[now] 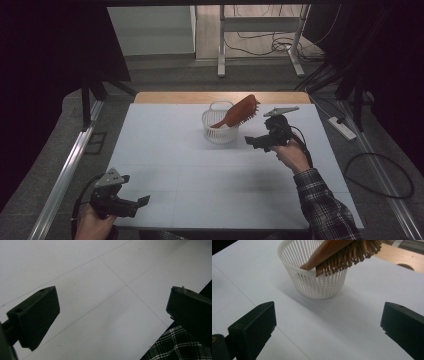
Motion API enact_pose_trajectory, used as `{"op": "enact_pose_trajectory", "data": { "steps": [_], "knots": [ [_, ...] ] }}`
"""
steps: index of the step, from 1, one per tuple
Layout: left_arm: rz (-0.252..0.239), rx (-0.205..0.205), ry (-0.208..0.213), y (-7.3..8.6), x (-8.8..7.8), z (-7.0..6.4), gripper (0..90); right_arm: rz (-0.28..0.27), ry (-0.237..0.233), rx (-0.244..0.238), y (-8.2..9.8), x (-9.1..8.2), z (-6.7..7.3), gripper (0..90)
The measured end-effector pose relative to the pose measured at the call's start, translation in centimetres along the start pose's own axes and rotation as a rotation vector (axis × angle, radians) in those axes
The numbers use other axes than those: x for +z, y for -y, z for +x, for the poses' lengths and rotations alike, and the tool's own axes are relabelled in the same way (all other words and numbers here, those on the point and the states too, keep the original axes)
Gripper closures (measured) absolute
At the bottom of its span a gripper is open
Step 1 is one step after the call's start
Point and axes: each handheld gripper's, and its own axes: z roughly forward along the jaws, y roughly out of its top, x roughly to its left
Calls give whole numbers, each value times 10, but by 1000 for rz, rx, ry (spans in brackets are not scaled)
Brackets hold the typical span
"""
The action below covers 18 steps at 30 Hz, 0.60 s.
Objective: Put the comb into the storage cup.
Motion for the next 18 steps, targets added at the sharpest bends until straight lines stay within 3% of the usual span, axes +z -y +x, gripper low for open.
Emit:
{"op": "enact_pose_trajectory", "data": {
  "steps": [9,18],
  "knots": [
    [0,0,0,0,0,0,0,31,-1,21,3,-9,7,0],
    [1,1,-1,0,0,0,0,49,26,-20,8,-17,13,0]
  ]
}}
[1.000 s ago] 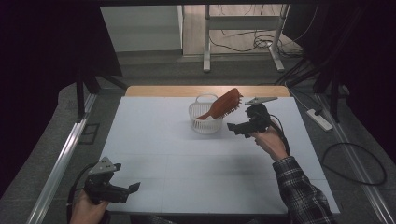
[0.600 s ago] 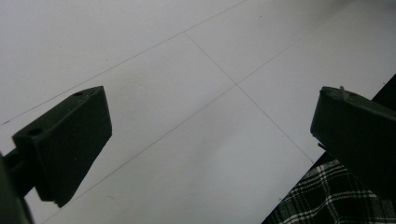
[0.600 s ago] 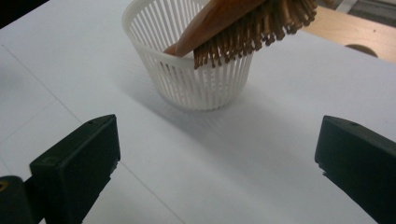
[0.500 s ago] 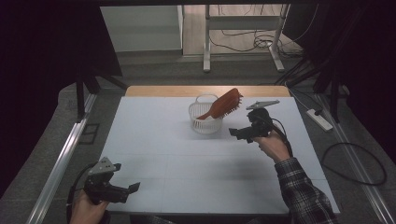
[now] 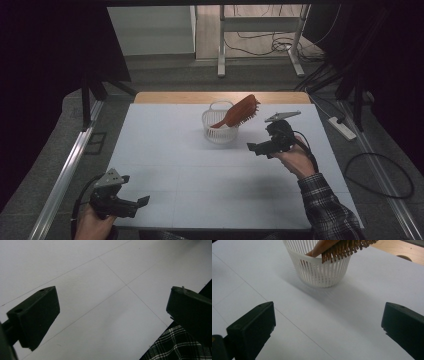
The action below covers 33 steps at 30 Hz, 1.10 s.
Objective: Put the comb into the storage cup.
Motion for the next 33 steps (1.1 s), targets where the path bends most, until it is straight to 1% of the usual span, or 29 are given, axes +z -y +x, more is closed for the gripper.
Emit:
{"op": "enact_pose_trajectory", "data": {
  "steps": [10,16,18,21,31,33],
  "knots": [
    [1,0,1,0,0,0,0,2,-17,2,11,-8,0,0],
    [-1,-2,2,0,0,0,0,-15,-18,-7,17,-15,1,0],
    [-3,-2,2,0,0,0,0,-24,-27,-7,21,-17,1,0],
    [-2,-2,3,0,0,0,0,-26,-29,-6,25,-19,1,0],
    [-3,-1,2,0,0,0,0,-7,-39,-26,39,-23,4,0],
    [-3,-1,3,0,0,0,0,-1,-43,-25,44,-25,6,0]
  ]
}}
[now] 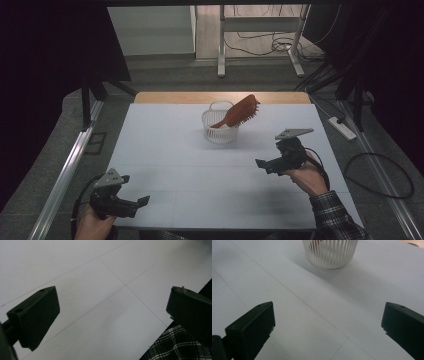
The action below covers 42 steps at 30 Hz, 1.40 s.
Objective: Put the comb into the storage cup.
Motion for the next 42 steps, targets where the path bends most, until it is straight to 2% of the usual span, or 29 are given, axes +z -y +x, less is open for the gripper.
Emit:
{"op": "enact_pose_trajectory", "data": {
  "steps": [13,28,36,42],
  "knots": [
    [-3,-4,5,0,0,0,0,-5,-14,17,19,-8,1,0],
    [-7,-5,9,0,0,1,0,10,27,28,41,-22,-1,0],
    [-6,-5,8,0,0,1,0,15,41,50,53,-31,-3,0],
    [-6,-5,9,0,0,1,0,42,70,70,62,-39,-4,0]
  ]
}}
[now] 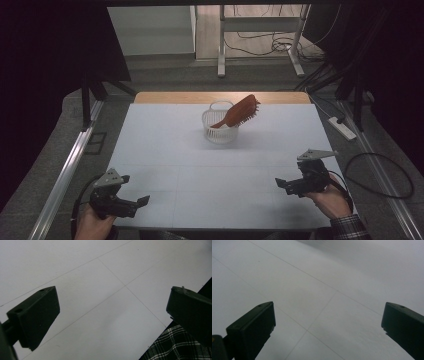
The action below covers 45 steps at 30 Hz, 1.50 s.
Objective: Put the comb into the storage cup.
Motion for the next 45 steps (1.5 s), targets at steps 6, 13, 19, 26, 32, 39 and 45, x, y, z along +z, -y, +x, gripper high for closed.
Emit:
{"op": "enact_pose_trajectory", "data": {
  "steps": [6,13,19,26,32,39,45],
  "knots": [
    [1,1,-1,0,0,0,0,18,36,8,7,-5,0,0],
    [-1,0,2,0,0,0,0,26,59,11,17,-12,-1,0],
    [2,4,1,0,0,0,0,15,67,18,23,-18,-2,0],
    [-1,1,0,0,0,0,0,-2,78,43,30,-25,-2,0],
    [-2,1,-2,0,-1,0,0,-11,87,64,38,-32,-2,0],
    [-1,1,-3,0,-1,0,0,-16,101,67,43,-37,-1,0],
    [-4,0,-3,1,-1,0,0,13,124,51,47,-40,0,0]
  ]
}}
